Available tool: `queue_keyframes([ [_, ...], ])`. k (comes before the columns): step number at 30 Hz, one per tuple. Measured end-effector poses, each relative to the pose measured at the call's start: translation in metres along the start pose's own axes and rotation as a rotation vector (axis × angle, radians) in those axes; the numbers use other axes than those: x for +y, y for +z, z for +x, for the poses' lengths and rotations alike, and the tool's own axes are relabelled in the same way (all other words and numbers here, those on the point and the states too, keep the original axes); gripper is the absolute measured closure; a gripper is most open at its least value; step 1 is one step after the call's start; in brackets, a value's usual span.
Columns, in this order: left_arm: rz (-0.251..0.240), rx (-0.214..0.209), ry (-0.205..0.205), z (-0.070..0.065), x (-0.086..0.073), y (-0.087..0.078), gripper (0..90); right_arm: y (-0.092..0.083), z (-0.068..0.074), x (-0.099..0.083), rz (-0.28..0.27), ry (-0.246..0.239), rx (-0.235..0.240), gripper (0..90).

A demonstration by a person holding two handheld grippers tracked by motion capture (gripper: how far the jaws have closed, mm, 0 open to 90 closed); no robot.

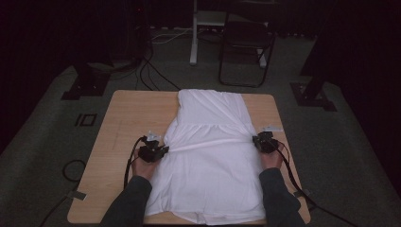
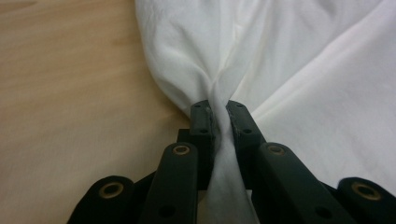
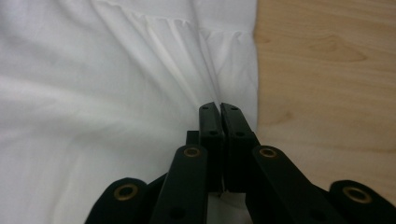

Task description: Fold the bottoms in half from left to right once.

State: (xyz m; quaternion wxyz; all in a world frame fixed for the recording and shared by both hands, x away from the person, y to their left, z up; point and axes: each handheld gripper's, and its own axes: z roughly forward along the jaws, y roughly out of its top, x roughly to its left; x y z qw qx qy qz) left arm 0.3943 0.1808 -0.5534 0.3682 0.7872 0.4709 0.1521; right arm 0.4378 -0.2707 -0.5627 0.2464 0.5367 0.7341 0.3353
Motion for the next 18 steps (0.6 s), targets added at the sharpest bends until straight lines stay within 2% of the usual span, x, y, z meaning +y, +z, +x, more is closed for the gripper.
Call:
queue_keyframes([
  [1, -0.009, -0.001, 0.003, -0.001, -0.011, -0.01, 83.2, -0.004, 0.003, -0.004, 0.001, -0.008, 0.007, 88.7],
  [2, -0.009, -0.001, 0.003, -0.001, -0.011, -0.01, 83.2, -0.007, 0.005, -0.006, 0.003, -0.008, 0.018, 88.7],
  [3, -0.019, 0.006, -0.005, -0.002, -0.023, -0.021, 83.2, -0.012, 0.009, -0.01, 0.007, -0.007, 0.037, 88.7],
  [4, -0.019, 0.006, -0.005, -0.002, -0.023, -0.021, 83.3, -0.016, 0.012, -0.014, 0.009, -0.01, 0.047, 88.7],
  [5, -0.02, 0.004, -0.013, -0.004, -0.037, -0.034, 83.2, -0.022, 0.018, -0.02, 0.009, -0.017, 0.059, 88.8],
  [6, -0.02, 0.004, -0.013, -0.004, -0.037, -0.034, 83.2, -0.022, 0.018, -0.02, 0.009, -0.017, 0.059, 88.8],
  [7, -0.004, 0.019, 0.001, -0.009, -0.048, -0.048, 83.1, -0.034, 0.027, -0.032, 0.011, -0.024, 0.084, 88.7],
  [9, -0.002, 0.016, -0.008, -0.013, -0.057, -0.058, 83.1, -0.047, 0.034, -0.044, 0.009, -0.025, 0.109, 88.7],
  [10, -0.002, 0.016, -0.008, -0.013, -0.057, -0.058, 83.0, -0.052, 0.036, -0.049, 0.009, -0.023, 0.117, 88.6],
  [11, 0.008, 0.002, -0.004, -0.019, -0.069, -0.067, 83.0, -0.059, 0.039, -0.056, 0.011, -0.021, 0.129, 88.6],
  [13, 0.014, -0.005, -0.003, -0.022, -0.073, -0.071, 82.9, -0.064, 0.04, -0.06, 0.013, -0.022, 0.136, 88.5],
  [14, 0.018, -0.01, -0.001, -0.025, -0.076, -0.075, 82.9, -0.071, 0.043, -0.066, 0.022, -0.043, 0.136, 88.3],
  [15, 0.029, -0.005, 0.021, -0.032, -0.081, -0.08, 82.9, -0.074, 0.043, -0.067, 0.031, -0.055, 0.138, 88.3],
  [18, 0.036, -0.01, 0.027, -0.037, -0.085, -0.083, 83.0, -0.081, 0.044, -0.07, 0.058, -0.063, 0.142, 88.4],
])
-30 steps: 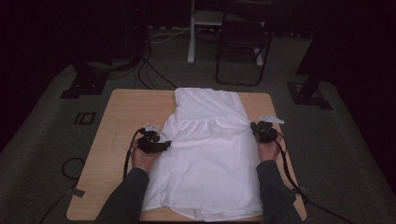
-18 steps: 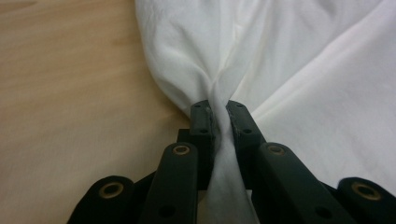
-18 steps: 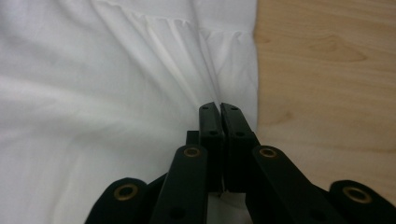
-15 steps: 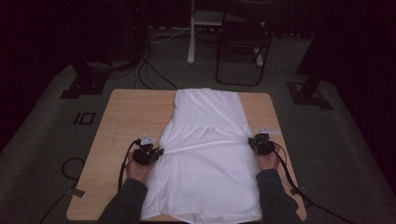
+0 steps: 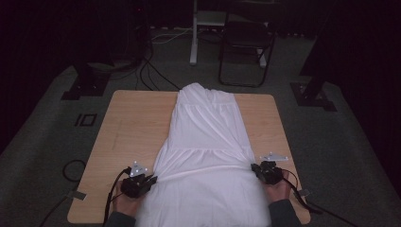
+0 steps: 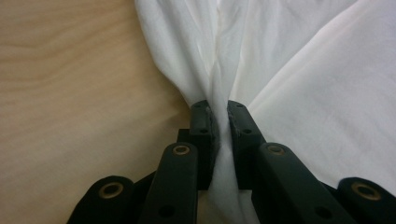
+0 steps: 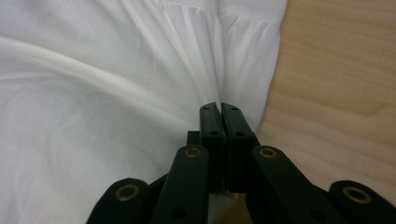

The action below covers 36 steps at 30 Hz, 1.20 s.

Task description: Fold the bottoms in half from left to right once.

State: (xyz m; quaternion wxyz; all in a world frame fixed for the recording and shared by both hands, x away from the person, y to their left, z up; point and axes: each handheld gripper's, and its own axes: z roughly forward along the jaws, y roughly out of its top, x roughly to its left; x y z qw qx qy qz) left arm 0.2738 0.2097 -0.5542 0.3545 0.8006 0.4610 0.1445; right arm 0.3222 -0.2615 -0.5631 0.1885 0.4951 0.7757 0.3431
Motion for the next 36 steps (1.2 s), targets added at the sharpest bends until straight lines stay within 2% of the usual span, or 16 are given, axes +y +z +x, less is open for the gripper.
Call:
queue_keyframes([
  [3, 0.002, -0.022, 0.012, -0.004, -0.003, -0.003, 83.0, -0.002, 0.001, -0.001, 0.008, -0.001, 0.0, 88.4],
  [4, -0.017, -0.023, 0.01, -0.002, -0.001, -0.004, 73.9, -0.004, 0.0, 0.0, 0.026, -0.001, 0.016, 78.9],
  [6, -0.07, -0.022, -0.016, 0.006, 0.004, -0.007, 57.7, -0.004, -0.003, 0.005, 0.01, -0.005, 0.041, 60.5],
  [10, -0.167, 0.001, -0.062, 0.025, 0.028, -0.01, 46.4, -0.003, -0.007, 0.03, -0.074, 0.009, 0.083, 46.6],
  [13, -0.185, 0.006, -0.098, 0.037, 0.046, -0.001, 45.8, 0.007, -0.004, 0.057, -0.105, -0.03, 0.108, 49.2],
  [15, -0.168, 0.011, -0.11, 0.043, 0.054, 0.009, 45.9, 0.021, -0.003, 0.072, -0.11, -0.037, 0.132, 50.6],
  [16, -0.151, 0.012, -0.112, 0.045, 0.057, 0.015, 46.0, 0.029, -0.003, 0.078, -0.096, -0.04, 0.114, 50.4],
  [20, -0.088, 0.008, -0.13, 0.052, 0.062, 0.04, 48.0, 0.061, -0.006, 0.092, -0.06, 0.017, 0.145, 49.7],
  [23, -0.068, -0.017, -0.138, 0.052, 0.062, 0.05, 50.5, 0.072, -0.003, 0.094, -0.008, 0.008, 0.169, 71.0],
  [25, -0.056, -0.03, -0.128, 0.05, 0.063, 0.052, 61.4, 0.064, 0.002, 0.095, -0.021, -0.033, 0.112, 85.3],
  [27, -0.064, -0.063, -0.107, 0.045, 0.064, 0.049, 88.9, 0.05, 0.002, 0.097, -0.087, -0.046, 0.072, 88.2],
  [29, -0.078, -0.047, -0.06, 0.036, 0.068, 0.042, 89.8, 0.03, -0.003, 0.101, -0.178, -0.043, 0.023, 88.8],
  [31, -0.09, -0.028, -0.042, 0.03, 0.071, 0.037, 90.0, 0.016, -0.008, 0.103, -0.23, -0.047, -0.045, 89.0],
  [33, -0.099, -0.032, -0.06, 0.029, 0.073, 0.036, 89.9, 0.016, -0.015, 0.102, -0.212, -0.034, -0.063, 88.9],
  [35, -0.105, -0.032, -0.062, 0.029, 0.076, 0.039, 86.5, 0.027, -0.019, 0.095, -0.168, -0.032, -0.071, 88.7],
  [36, -0.106, -0.032, -0.065, 0.029, 0.079, 0.042, 75.1, 0.035, -0.021, 0.091, -0.14, -0.03, -0.079, 88.6],
])
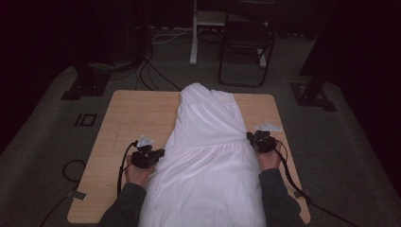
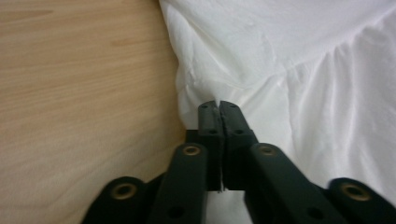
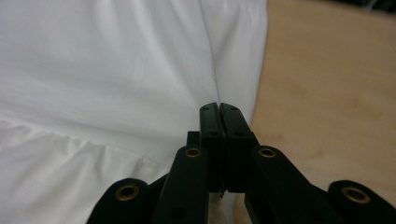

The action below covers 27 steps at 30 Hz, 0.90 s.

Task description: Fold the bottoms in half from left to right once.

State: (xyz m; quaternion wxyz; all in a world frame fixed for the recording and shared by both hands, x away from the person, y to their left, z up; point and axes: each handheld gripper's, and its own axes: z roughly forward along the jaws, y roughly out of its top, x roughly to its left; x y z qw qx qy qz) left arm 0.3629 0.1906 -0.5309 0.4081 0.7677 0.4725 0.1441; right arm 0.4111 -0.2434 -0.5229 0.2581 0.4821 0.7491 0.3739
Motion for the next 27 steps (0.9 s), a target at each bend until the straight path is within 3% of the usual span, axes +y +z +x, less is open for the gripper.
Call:
queue_keyframes([
  [1, -0.007, 0.007, 0.008, 0.0, 0.004, 0.003, 62.9, 0.007, -0.001, -0.006, 0.022, 0.007, -0.005, 88.6],
  [2, -0.016, 0.018, 0.012, 0.0, 0.008, 0.006, 56.7, 0.014, -0.003, -0.011, 0.042, 0.023, 0.0, 88.5],
  [6, -0.005, 0.049, 0.011, 0.001, 0.031, 0.028, 44.7, 0.028, -0.002, -0.02, 0.081, 0.053, -0.004, 88.3],
  [8, 0.038, 0.068, 0.004, 0.005, 0.037, 0.044, 42.9, 0.031, -0.001, -0.021, 0.094, 0.047, -0.011, 88.0],
  [10, 0.082, 0.074, -0.007, 0.009, 0.039, 0.057, 46.3, 0.033, -0.001, -0.022, 0.106, 0.047, -0.012, 87.8],
  [11, 0.099, 0.058, -0.005, 0.01, 0.037, 0.061, 54.4, 0.033, -0.002, -0.023, 0.1, 0.053, -0.011, 87.8],
  [12, 0.11, 0.039, 0.008, 0.011, 0.035, 0.063, 69.4, 0.033, -0.002, -0.024, 0.096, 0.057, -0.006, 87.8],
  [13, 0.121, 0.042, 0.031, 0.01, 0.033, 0.064, 77.8, 0.032, -0.002, -0.025, 0.095, 0.059, -0.003, 87.9],
  [15, 0.116, 0.036, 0.038, 0.009, 0.028, 0.06, 86.9, 0.03, -0.002, -0.027, 0.09, 0.056, 0.007, 88.0],
  [18, 0.095, 0.043, 0.042, 0.008, 0.018, 0.051, 87.9, 0.025, 0.0, -0.033, 0.08, 0.052, 0.02, 88.2],
  [22, 0.057, 0.009, 0.005, 0.004, -0.006, 0.032, 87.8, 0.009, 0.009, -0.045, 0.081, 0.056, 0.034, 88.5],
  [27, 0.058, -0.024, 0.019, -0.01, -0.035, 0.002, 86.9, -0.019, 0.026, -0.065, 0.092, 0.031, 0.066, 88.5],
])
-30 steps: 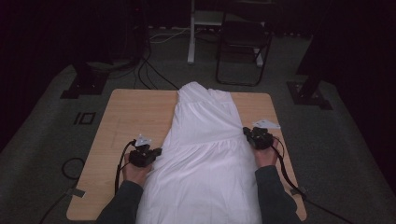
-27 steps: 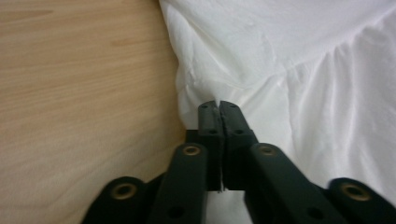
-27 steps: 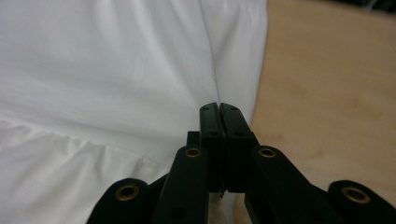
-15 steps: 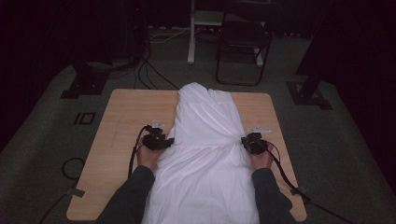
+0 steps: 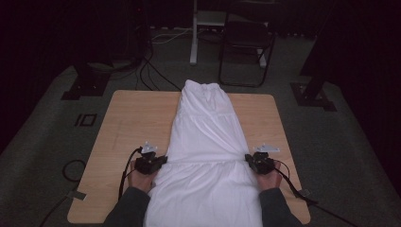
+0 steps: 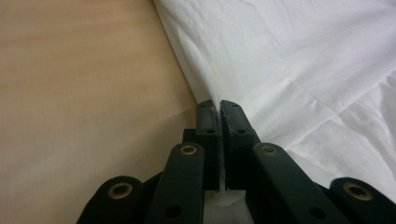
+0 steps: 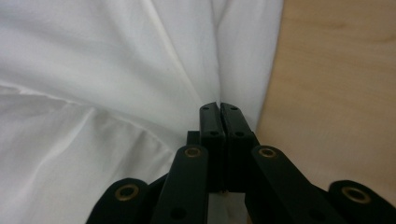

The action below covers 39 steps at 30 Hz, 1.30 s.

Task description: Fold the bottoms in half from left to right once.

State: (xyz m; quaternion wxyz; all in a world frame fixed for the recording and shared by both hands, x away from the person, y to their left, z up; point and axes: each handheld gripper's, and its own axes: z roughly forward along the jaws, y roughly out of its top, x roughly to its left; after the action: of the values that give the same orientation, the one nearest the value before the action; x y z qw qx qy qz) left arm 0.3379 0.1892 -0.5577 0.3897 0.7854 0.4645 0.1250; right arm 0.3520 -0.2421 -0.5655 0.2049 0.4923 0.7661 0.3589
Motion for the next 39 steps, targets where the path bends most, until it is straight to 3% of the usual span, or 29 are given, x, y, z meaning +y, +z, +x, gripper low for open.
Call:
queue_keyframes([
  [4, 0.032, -0.007, 0.057, -0.014, -0.015, -0.016, 86.6, -0.019, 0.01, -0.015, 0.027, -0.029, 0.032, 88.5],
  [8, 0.024, -0.017, 0.056, -0.016, -0.022, -0.022, 82.7, -0.033, 0.016, -0.028, 0.048, -0.028, 0.083, 88.5],
  [9, 0.02, -0.016, 0.054, -0.014, -0.021, -0.022, 78.2, -0.034, 0.016, -0.028, 0.053, -0.035, 0.091, 85.1],
  [11, -0.001, -0.024, 0.029, -0.011, -0.019, -0.02, 70.3, -0.034, 0.013, -0.025, 0.051, -0.026, 0.11, 65.2],
  [12, -0.009, -0.021, 0.015, -0.009, -0.018, -0.018, 66.8, -0.034, 0.011, -0.022, 0.034, -0.022, 0.106, 60.3],
  [17, -0.013, -0.022, 0.003, -0.006, -0.018, -0.014, 63.3, -0.027, 0.007, 0.003, -0.034, -0.031, 0.135, 55.4],
  [19, -0.013, -0.024, 0.015, -0.008, -0.019, -0.012, 62.5, -0.011, 0.007, 0.026, -0.044, -0.055, 0.157, 57.2],
  [24, -0.029, -0.024, 0.021, -0.009, -0.02, -0.011, 60.5, 0.024, 0.005, 0.053, -0.021, -0.043, 0.161, 57.9],
  [30, -0.032, -0.022, 0.025, -0.011, -0.021, -0.011, 58.6, 0.047, 0.01, 0.064, -0.003, -0.047, 0.179, 54.5],
  [31, -0.032, -0.021, 0.026, -0.011, -0.021, -0.011, 58.2, 0.056, 0.012, 0.064, 0.054, -0.057, 0.21, 70.4],
  [34, -0.035, -0.017, 0.024, -0.012, -0.022, -0.011, 58.2, 0.047, 0.015, 0.064, 0.023, -0.093, 0.15, 88.7],
  [35, -0.036, -0.015, 0.025, -0.012, -0.022, -0.011, 58.3, 0.039, 0.014, 0.065, -0.011, -0.088, 0.132, 89.1],
  [39, -0.035, -0.007, 0.033, -0.015, -0.023, -0.011, 58.0, 0.004, -0.003, 0.072, -0.124, -0.07, -0.045, 89.8],
])
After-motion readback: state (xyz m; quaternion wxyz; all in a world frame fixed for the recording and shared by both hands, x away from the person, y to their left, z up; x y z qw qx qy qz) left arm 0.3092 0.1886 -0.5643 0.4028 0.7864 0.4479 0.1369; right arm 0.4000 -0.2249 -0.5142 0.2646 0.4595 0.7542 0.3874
